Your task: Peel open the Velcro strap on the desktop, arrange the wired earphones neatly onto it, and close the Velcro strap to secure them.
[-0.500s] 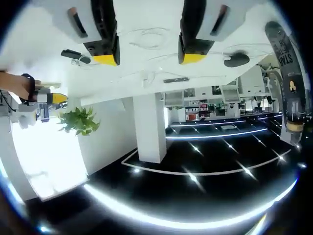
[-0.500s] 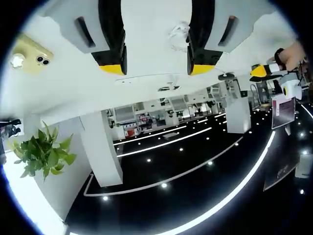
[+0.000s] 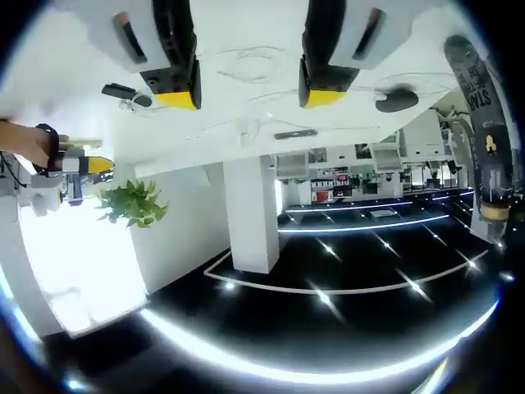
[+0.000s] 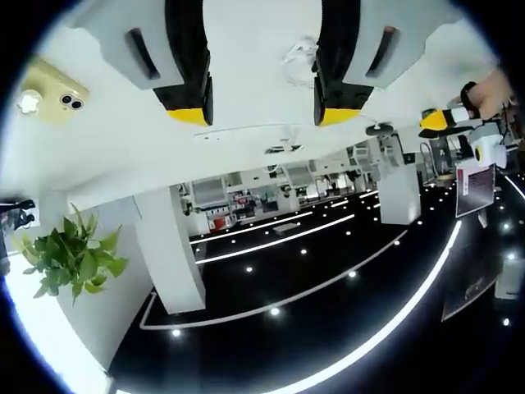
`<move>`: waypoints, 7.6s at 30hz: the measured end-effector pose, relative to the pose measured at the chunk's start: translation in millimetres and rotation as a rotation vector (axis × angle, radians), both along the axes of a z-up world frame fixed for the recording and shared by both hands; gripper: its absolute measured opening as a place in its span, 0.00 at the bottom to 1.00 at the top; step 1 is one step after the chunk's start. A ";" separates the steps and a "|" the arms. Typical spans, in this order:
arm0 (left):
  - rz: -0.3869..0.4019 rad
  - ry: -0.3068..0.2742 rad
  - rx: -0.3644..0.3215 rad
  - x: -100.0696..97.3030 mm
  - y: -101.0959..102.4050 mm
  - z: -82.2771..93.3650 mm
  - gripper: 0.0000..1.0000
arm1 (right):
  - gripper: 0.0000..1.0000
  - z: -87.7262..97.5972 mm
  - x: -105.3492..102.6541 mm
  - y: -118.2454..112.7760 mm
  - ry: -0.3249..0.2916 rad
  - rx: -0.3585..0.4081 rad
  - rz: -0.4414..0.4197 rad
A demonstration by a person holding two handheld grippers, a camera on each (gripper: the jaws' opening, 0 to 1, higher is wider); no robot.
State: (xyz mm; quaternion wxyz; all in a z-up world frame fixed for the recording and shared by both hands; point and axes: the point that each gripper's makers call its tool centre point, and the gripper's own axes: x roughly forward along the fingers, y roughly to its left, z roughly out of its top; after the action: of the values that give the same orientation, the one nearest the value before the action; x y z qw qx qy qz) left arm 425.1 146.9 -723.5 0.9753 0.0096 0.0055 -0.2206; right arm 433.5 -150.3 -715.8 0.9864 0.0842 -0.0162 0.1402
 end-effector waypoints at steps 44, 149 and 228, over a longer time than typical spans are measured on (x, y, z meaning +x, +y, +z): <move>-0.006 0.001 0.006 -1.1 -1.4 -1.2 0.51 | 0.46 -30.4 -6.6 55.3 0.119 -0.005 0.272; -0.063 0.033 0.059 -3.4 -20.6 -17.9 0.51 | 0.03 -88.0 3.0 110.0 0.204 -0.266 0.552; -0.062 -0.038 -0.031 -13.4 35.8 13.7 0.45 | 0.12 -54.6 31.9 179.1 0.113 -0.338 0.495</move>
State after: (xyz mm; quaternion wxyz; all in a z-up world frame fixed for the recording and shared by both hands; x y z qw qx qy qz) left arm 411.7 182.7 -709.8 0.9680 -0.0011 -0.0167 -0.2505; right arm 465.4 28.8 -770.4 0.9215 -0.0723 0.0831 0.3723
